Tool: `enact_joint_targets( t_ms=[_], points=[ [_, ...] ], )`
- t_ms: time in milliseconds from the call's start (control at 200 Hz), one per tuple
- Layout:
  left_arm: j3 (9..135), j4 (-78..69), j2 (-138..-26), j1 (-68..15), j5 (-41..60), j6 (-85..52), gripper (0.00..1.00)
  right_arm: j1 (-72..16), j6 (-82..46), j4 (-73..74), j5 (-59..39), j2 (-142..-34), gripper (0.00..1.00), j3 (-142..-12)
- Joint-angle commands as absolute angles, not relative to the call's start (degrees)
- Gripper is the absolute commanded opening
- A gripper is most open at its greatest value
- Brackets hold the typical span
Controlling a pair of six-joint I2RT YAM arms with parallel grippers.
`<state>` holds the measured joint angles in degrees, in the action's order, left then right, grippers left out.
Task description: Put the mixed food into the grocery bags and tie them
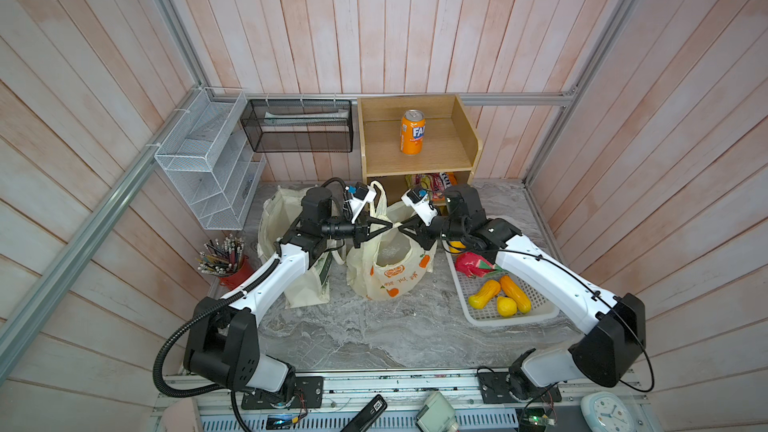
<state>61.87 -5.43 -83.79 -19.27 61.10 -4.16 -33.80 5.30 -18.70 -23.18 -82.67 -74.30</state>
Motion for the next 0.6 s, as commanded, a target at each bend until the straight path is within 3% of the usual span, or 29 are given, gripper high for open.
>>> enact_joint_targets(
  t_ms=[0, 135, 220, 320, 590],
  points=[
    [61.08, -4.72, -82.57, -18.70, 62.64, -4.04, 0.00, -30.49, 2.43, -18.34, -22.33, -78.61, 0.38, -73.39],
    [62.32, -3.19, -83.28, -18.72, 64.41, -4.04, 0.00, -28.60, 0.56, -19.02, -27.41, -74.37, 0.41, -73.19],
    [63.13, -2.57, -84.03, -18.72, 65.67, -4.04, 0.00, -27.61, -1.45, -17.05, -30.53, -74.36, 0.48, -74.80],
    [63.63, -2.54, -84.66, -18.80, 66.74, -4.04, 0.00, -27.32, -3.09, -15.62, -33.93, -77.69, 0.58, -79.25],
    [64.58, -1.52, -85.34, -19.46, 68.79, -4.04, 0.00, -27.57, -8.74, -11.06, -44.90, -88.64, 0.63, -88.77]
  ],
)
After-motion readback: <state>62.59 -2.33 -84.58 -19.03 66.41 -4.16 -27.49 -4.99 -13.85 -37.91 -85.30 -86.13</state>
